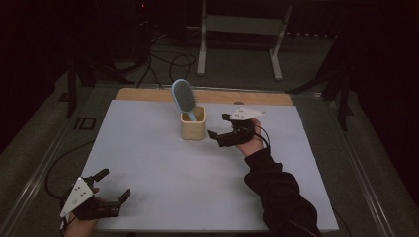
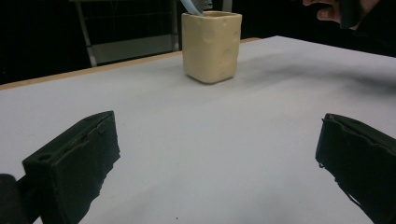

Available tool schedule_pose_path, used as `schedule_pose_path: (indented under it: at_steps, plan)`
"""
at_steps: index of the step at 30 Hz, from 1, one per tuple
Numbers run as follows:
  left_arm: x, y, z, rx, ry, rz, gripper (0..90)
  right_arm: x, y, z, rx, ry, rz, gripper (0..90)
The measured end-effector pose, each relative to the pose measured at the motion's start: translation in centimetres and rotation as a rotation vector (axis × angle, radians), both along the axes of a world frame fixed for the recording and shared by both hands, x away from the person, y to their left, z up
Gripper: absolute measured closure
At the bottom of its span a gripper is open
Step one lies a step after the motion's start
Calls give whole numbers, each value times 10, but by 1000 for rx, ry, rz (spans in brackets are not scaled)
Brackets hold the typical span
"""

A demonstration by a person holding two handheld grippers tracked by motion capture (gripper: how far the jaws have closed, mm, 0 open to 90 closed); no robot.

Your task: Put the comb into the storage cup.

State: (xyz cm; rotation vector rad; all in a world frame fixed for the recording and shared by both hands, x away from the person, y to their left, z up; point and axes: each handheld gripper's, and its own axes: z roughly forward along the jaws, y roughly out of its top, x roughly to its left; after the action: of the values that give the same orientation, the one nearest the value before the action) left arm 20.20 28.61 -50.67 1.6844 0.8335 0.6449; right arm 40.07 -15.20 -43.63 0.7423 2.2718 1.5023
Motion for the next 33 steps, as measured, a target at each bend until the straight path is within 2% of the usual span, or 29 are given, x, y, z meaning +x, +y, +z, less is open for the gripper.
schedule_pose_path:
  at_steps: [10, 13, 20, 25, 33]
  plan:
    - [0, 0, 0, 1, 0, 2, 0, -17, -20, -2, 0, -15, -9, 105]
    - [0, 0, 0, 1, -2, 1, 0, -25, -29, -2, -15, -24, -18, 105]
    - [0, 0, 0, 0, 3, 0, 0, -40, -51, -5, 4, -24, -36, 105]
    - [0, 0, 0, -3, 4, 5, 0, -52, -60, -10, -23, -32, -54, 104]
    - [0, 0, 0, -1, 1, 3, 0, -78, -78, -18, -1, -21, -63, 105]
